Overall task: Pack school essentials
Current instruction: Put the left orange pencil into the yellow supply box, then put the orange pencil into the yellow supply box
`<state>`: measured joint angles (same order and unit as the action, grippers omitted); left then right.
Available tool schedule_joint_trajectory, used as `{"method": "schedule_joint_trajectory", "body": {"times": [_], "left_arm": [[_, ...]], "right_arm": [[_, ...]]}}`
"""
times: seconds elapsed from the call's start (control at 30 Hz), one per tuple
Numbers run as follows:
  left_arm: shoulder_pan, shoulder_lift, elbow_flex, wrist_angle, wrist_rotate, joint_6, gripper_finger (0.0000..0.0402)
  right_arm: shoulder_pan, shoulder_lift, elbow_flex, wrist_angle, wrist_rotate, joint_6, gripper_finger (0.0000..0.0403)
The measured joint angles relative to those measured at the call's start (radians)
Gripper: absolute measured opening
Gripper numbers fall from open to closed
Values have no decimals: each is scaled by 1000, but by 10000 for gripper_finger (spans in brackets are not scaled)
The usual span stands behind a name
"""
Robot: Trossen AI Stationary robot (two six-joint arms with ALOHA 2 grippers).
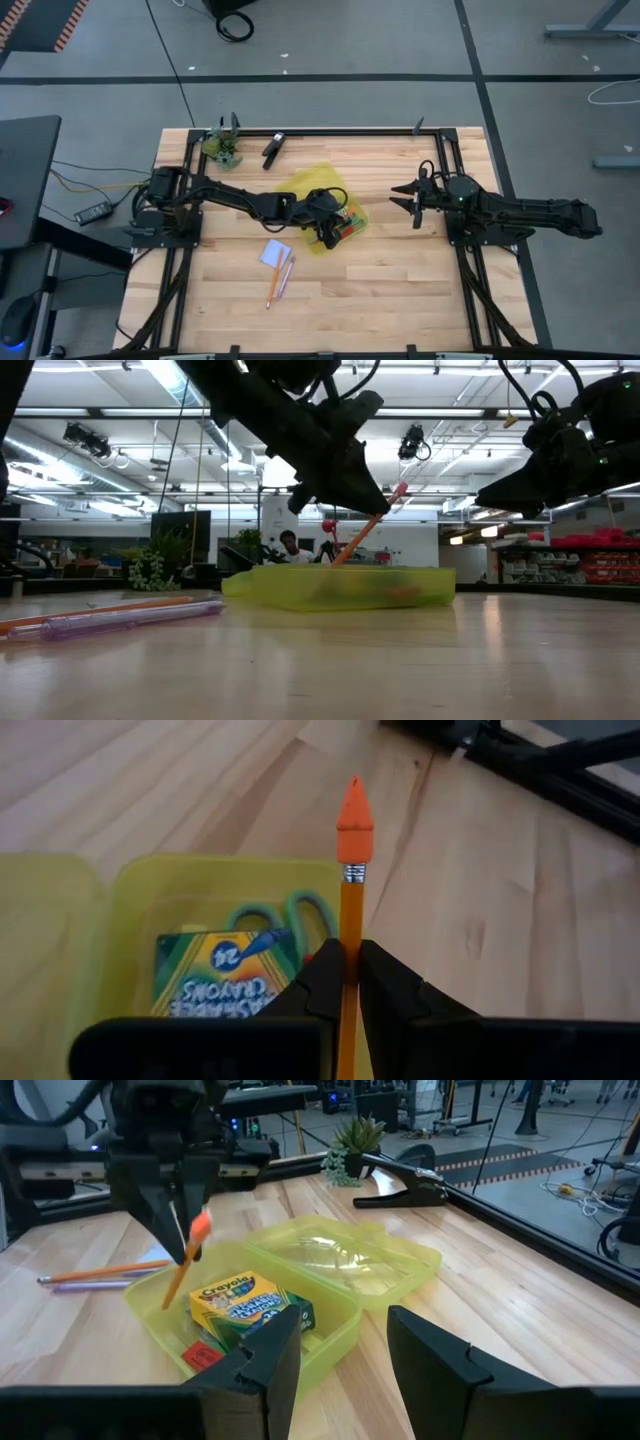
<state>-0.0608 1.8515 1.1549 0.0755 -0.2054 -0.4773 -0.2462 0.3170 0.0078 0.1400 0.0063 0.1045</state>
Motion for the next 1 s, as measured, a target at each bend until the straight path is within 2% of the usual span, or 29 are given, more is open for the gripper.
{"method": "schedule_joint_trajectory", "body": {"times": [0.37, 0.5, 0.67, 1.0], "left_arm": [[0, 1, 0, -1, 55, 55, 105], [-3, 1, 0, -4, 61, 84, 120], [-15, 1, 0, -29, 52, 107, 120], [-78, -36, -1, -106, -11, 214, 91]], "right_arm": [[0, 1, 0, -13, 0, 0, 157], [0, 1, 0, -12, 0, 0, 157], [0, 1, 0, -12, 0, 0, 157], [0, 0, 0, -17, 0, 0, 157]]}}
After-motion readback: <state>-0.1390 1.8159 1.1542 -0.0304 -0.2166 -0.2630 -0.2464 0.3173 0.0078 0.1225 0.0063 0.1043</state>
